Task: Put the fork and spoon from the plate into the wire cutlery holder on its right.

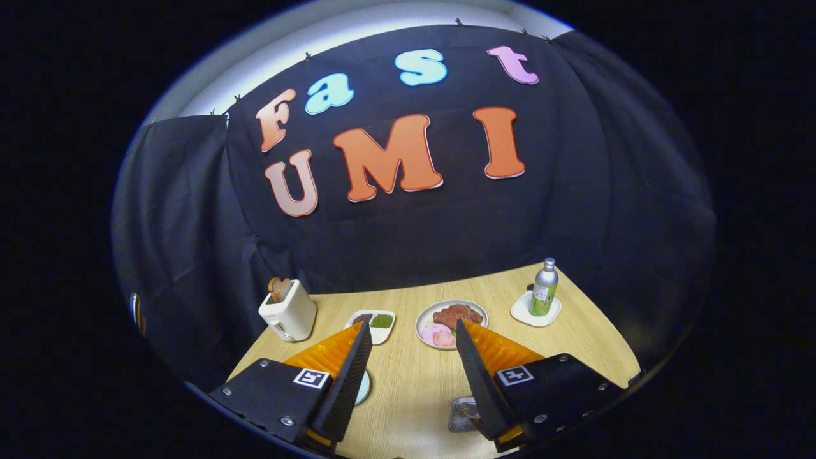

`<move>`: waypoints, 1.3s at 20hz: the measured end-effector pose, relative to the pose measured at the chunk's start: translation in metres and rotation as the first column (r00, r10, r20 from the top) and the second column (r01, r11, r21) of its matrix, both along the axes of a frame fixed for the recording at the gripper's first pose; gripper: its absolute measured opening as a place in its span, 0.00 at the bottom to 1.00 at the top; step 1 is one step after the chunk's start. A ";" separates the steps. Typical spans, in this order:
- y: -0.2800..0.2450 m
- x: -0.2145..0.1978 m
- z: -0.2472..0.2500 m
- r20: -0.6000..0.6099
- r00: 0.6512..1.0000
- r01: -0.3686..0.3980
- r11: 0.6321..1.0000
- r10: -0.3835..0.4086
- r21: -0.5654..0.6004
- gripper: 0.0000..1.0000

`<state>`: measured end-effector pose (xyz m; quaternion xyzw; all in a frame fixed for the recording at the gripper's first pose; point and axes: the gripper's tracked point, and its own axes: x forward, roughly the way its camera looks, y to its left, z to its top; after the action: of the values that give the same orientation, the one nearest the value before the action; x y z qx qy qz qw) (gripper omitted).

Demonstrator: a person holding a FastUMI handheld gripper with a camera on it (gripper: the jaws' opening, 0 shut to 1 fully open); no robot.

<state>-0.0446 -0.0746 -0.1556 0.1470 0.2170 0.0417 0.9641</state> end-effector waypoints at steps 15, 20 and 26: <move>0.078 0.037 0.114 0.275 0.960 -0.032 0.995 0.056 -0.089 0.93; 0.091 0.042 0.129 0.305 0.950 -0.035 0.995 0.061 -0.092 0.93; 0.098 0.041 0.131 0.305 0.951 -0.035 0.996 0.060 -0.087 0.93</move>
<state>-0.0035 0.0238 -0.0246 0.0945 0.0694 0.0783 0.9900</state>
